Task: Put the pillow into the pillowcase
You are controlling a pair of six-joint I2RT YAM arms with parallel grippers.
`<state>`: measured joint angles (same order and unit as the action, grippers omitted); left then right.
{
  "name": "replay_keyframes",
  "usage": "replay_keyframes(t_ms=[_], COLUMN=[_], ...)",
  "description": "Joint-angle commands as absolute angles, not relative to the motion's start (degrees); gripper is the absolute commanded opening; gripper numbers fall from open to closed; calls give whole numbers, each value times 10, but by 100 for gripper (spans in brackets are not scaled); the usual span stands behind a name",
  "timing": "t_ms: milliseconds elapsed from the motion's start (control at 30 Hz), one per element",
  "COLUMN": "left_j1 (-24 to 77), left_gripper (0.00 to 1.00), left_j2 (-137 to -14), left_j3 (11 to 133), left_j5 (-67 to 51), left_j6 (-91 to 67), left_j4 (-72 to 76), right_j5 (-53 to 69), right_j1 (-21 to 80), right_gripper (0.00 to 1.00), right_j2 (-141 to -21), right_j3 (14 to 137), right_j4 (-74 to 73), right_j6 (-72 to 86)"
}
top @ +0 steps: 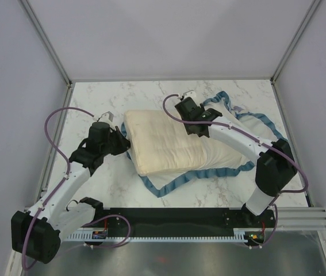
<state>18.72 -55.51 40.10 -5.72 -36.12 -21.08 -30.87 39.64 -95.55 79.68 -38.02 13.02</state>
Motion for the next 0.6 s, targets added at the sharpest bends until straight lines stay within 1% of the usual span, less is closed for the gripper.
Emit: replay_keyframes(t_ms=[0,67,167,200,267,300,367,400,433,533,567], left_j1=[185,185,185,185,185,186,185,185,186,185,185], left_gripper=[2,2,2,2,2,2,2,2,2,2,2], left_j2=[-532,-530,-525,-524,-519,-519,-514,-512,-512,-515,-518], left_j3=[439,443,451,453,462,466,478,488,494,530,543], left_j5=[-41,-41,-41,-41,-38,-38,-34,-35,-34,-38,-38], left_j6=[-338,-338,-337,-335,-333,-332,-330,-330,-329,-329,-329], left_j4=[-189,-194,-199,-205,-211,-217,-224,-229,-233,-236,-236], right_j5=[-345,-370,-412,-426,-459,-461,-449,-440,-421,-318,-250], right_j1=[396,396,396,396,396,396,396,397,397,396,395], right_gripper=[57,55,49,39,24,11,2,0,0,0,0], right_j2=[-983,-998,-1015,-1018,-1023,-1022,-1012,-1002,-995,-961,-953], right_j3=[805,805,807,813,825,829,839,850,855,873,886], right_j4=[-400,-409,-414,-420,-426,-427,-426,-421,-418,-383,-375], right_j6=[129,135,137,142,149,149,148,147,141,136,138])
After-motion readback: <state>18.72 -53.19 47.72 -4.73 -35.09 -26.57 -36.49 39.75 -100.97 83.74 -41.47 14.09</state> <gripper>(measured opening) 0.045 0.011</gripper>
